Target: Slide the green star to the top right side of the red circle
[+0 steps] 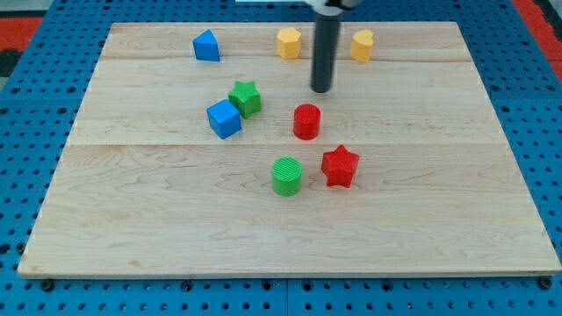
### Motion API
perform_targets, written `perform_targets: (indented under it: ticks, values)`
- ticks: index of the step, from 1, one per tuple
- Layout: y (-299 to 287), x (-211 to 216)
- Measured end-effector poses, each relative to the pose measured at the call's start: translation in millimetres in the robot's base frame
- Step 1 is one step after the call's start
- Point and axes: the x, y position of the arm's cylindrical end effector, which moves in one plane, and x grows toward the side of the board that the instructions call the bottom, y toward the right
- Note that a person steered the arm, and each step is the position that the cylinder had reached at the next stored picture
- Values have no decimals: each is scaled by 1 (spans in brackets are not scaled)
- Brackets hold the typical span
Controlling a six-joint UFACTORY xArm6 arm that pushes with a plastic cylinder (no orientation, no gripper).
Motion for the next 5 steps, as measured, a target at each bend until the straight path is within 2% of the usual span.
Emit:
perform_targets:
  ticks: [1,2,3,4,5]
  values:
    - [-105,-4]
    - [-155,3]
    - [-173,40]
    - [-173,53]
    - [-121,12]
